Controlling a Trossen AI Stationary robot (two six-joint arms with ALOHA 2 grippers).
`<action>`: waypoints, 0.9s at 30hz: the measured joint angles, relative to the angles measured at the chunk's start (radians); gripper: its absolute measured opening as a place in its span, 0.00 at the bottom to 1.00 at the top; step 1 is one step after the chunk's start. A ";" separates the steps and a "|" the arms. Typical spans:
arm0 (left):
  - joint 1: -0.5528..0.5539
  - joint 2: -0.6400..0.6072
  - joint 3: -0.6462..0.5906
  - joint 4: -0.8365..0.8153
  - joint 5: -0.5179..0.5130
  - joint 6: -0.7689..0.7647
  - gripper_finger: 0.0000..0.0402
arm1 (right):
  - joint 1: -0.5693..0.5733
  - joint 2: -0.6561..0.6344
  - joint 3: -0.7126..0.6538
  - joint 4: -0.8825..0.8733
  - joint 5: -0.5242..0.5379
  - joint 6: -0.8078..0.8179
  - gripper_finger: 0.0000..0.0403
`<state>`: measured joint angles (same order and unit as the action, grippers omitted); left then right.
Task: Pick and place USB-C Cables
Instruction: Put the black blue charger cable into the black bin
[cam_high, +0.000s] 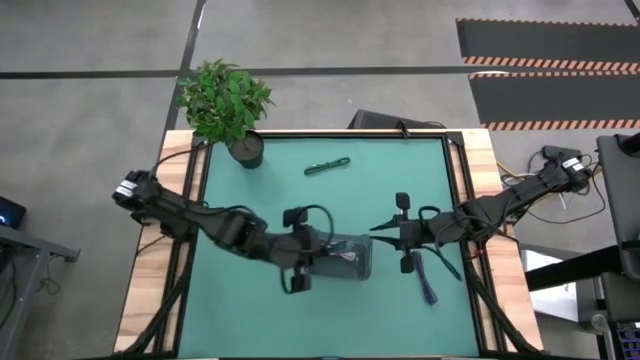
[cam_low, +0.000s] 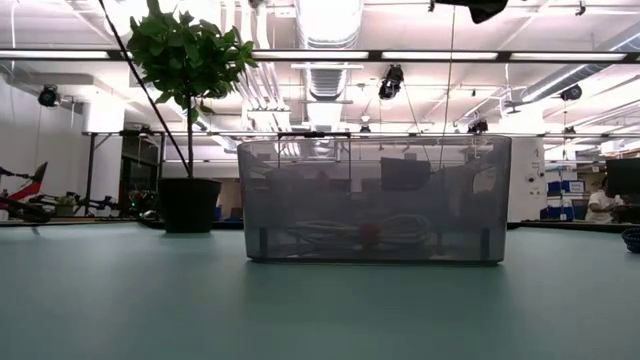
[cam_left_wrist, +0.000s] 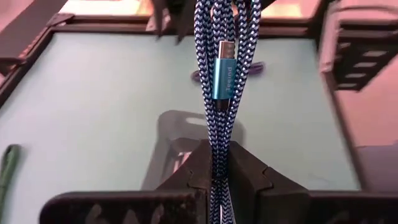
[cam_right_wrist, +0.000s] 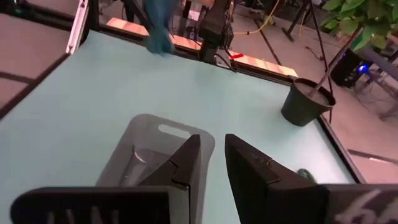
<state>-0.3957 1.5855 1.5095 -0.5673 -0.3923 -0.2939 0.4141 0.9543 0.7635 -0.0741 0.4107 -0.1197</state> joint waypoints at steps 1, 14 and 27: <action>0.010 0.010 -0.001 0.001 0.000 0.007 0.03 | 0.000 -0.006 0.000 0.004 0.000 -0.007 0.16; 0.107 0.204 -0.025 0.164 0.062 0.023 0.03 | 0.000 -0.071 -0.004 -0.019 0.000 -0.056 0.15; 0.141 0.321 -0.027 0.157 0.166 0.145 0.03 | 0.000 -0.070 -0.005 -0.026 0.000 -0.056 0.15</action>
<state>-0.2549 1.9068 1.4821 -0.4101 -0.2264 -0.1490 0.4141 0.8845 0.7586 -0.0998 0.4110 -0.1757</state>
